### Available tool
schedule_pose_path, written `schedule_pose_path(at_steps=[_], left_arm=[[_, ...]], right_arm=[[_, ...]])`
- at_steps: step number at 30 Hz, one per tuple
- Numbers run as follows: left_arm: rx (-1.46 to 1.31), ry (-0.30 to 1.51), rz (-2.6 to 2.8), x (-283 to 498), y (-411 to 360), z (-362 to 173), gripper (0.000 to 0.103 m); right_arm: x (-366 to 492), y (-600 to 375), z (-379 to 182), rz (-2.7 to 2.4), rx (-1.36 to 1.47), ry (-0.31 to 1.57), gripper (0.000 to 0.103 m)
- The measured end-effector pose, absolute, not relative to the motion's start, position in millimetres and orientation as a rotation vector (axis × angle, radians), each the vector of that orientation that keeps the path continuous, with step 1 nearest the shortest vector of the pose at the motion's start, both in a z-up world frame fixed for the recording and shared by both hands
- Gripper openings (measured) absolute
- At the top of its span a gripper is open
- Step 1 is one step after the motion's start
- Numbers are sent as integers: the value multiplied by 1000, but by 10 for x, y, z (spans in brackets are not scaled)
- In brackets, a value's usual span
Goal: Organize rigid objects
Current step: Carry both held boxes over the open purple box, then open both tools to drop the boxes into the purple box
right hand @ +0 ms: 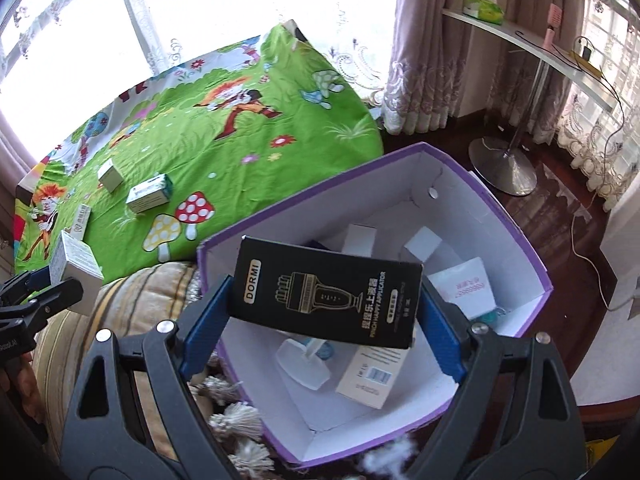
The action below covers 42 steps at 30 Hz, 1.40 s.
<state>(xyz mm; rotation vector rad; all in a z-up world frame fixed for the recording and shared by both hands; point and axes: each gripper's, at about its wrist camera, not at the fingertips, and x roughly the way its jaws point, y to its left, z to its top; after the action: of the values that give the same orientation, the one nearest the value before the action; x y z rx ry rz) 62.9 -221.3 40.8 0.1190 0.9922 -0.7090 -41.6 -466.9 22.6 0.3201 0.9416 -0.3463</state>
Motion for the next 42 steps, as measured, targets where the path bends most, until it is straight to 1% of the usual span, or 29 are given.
schedule_pose_path(at_steps=[9, 15, 21, 24, 32, 42], left_arm=[[135, 1003, -770, 618, -2713, 414, 75], [121, 1003, -813, 631, -2992, 435, 75], [121, 1006, -847, 645, -3227, 436, 77], [112, 1007, -852, 646, -3233, 432, 78], [84, 1006, -824, 696, -3070, 447, 78], [54, 985, -789, 747, -2776, 484, 78]], right_arm=[[-740, -5178, -26, -435, 361, 1001, 90], [-843, -5349, -145, -464, 382, 1044, 90], [-899, -5458, -224, -480, 396, 1087, 91], [-920, -5480, -223, -488, 390, 1089, 96], [-897, -5467, -100, -482, 385, 1061, 96], [-748, -5254, 203, -409, 366, 977, 96]])
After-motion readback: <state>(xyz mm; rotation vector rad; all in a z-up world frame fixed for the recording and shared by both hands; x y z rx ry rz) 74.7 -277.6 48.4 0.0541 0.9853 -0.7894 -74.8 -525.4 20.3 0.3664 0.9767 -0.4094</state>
